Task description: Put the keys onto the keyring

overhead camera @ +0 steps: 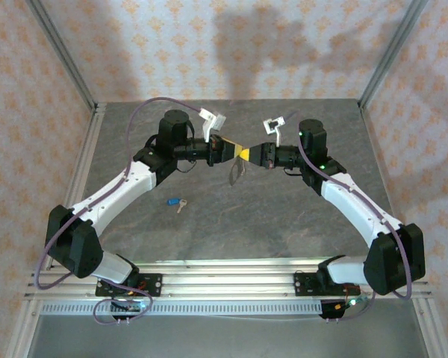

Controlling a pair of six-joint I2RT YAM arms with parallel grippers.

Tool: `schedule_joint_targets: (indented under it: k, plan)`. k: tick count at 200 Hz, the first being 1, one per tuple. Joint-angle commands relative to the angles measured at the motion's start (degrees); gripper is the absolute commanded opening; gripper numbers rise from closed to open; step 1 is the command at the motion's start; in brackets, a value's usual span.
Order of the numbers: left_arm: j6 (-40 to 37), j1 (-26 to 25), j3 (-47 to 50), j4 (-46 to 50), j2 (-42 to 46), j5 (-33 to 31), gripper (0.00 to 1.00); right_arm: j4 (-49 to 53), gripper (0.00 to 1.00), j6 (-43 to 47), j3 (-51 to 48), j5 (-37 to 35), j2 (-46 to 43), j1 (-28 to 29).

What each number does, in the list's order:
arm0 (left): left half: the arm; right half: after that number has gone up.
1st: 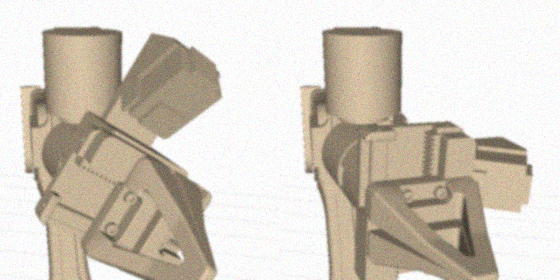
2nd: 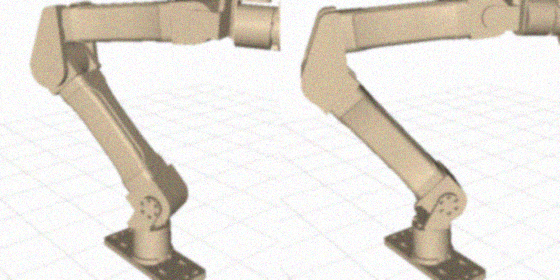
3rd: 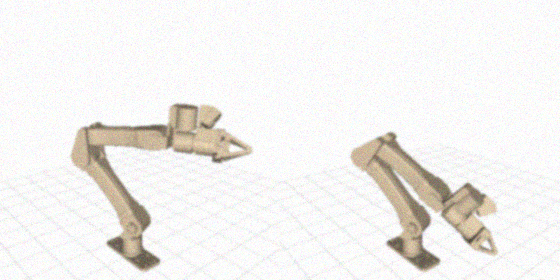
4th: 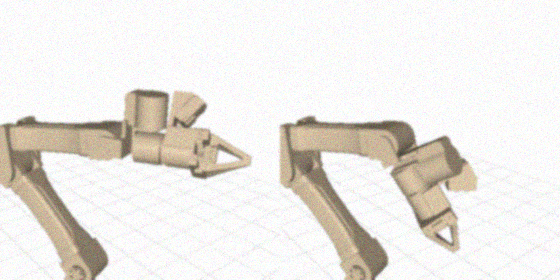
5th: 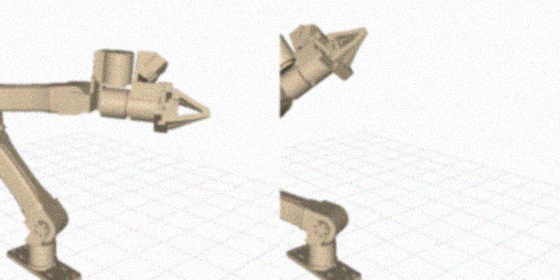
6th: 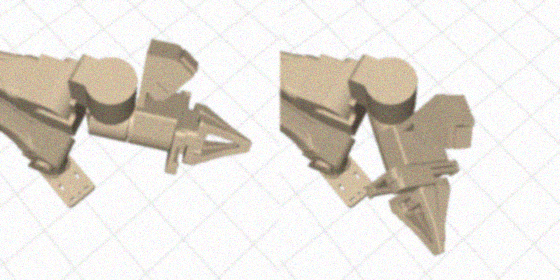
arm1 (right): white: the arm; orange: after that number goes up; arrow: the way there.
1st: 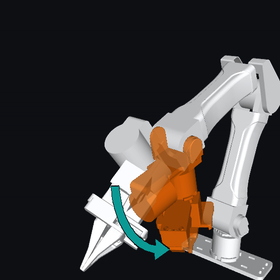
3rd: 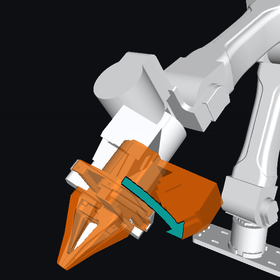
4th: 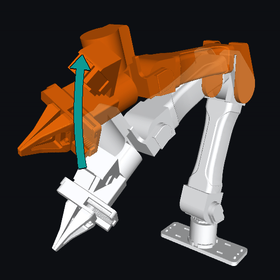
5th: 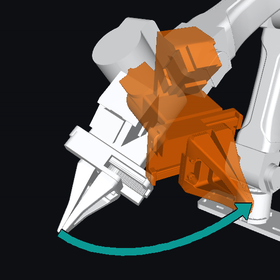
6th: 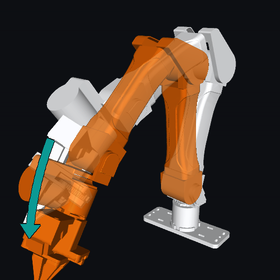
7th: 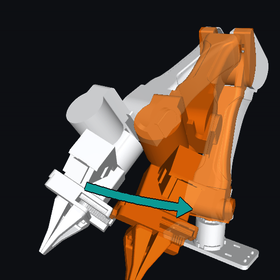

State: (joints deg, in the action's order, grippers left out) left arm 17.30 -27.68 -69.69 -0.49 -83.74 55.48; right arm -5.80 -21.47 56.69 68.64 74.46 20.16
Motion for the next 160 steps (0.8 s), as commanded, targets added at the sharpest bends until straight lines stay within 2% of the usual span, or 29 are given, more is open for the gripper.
schedule_joint_targets:
  k: [1, 17, 67, 89, 103, 128, 160]
  plan:
    - [-4.22, -2.93, -1.60, 5.70, 1.09, 4.92, 0.08, -4.24, 0.00, -0.40, 1.94, 0.02, 0.32, -0.30]
    - [-4.97, -3.43, -1.77, 6.38, 0.74, 4.49, 0.00, -4.66, 0.00, -0.88, 1.95, 0.09, 0.43, -0.30]
    - [-3.35, -3.91, -0.71, 3.35, 0.67, -0.04, 0.00, -4.55, 0.00, -2.19, 2.15, -2.19, 0.14, -0.30]
    - [-1.77, -3.96, 0.95, -0.02, 1.89, -4.14, 0.00, -4.09, 0.29, -2.96, 1.58, -4.78, -1.65, -1.51]
    - [-1.39, -3.92, 1.52, -0.97, 2.65, -5.92, 0.00, -6.86, 0.40, -5.61, -0.27, -6.04, -4.03, -3.90]
    - [-1.65, -3.96, 2.00, -2.18, 3.76, -6.88, 0.00, -10.06, 0.45, -9.28, -3.07, -7.64, -8.60, -7.60]
    - [-3.73, -3.95, 0.59, 0.07, 3.55, -5.97, 0.00, -11.78, 0.46, -11.35, -5.38, -9.36, -10.96, -7.90]
